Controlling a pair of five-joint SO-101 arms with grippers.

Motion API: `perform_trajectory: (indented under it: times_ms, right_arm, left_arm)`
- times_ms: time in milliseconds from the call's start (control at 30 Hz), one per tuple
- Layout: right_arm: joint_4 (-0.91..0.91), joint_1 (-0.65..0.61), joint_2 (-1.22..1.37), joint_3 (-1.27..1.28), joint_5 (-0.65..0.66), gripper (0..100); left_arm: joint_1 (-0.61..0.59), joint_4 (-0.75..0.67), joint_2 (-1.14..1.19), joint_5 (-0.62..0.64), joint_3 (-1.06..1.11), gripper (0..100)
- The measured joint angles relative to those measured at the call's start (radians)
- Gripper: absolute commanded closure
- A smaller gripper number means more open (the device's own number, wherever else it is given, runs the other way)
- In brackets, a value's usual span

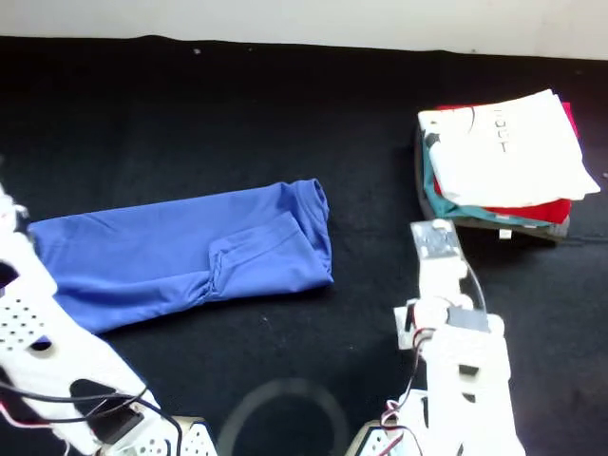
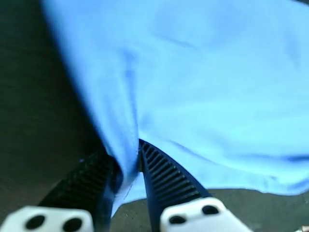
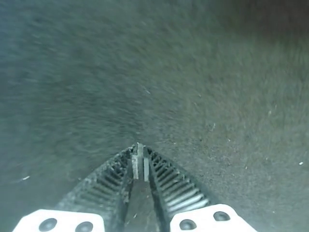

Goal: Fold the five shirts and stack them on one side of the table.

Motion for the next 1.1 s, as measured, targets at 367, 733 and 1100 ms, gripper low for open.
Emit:
perform_trajectory:
  times_ms: [367,733,1100]
  right_arm:
    - [-0.164,0.075,-0.018,0.146,0.0,99.3]
    - [-0.164,0.075,-0.02,0.147,0.0,99.3]
    - [-0.183,0.075,-0.021,0.155,0.0,99.3]
  left_arm:
    - [0.482,0.0,-0.399,0.117,0.367,99]
    - [0.87,0.0,-0.295,0.189,0.107,99]
    - [1.065,0.005,0.028,0.239,-0.186,99]
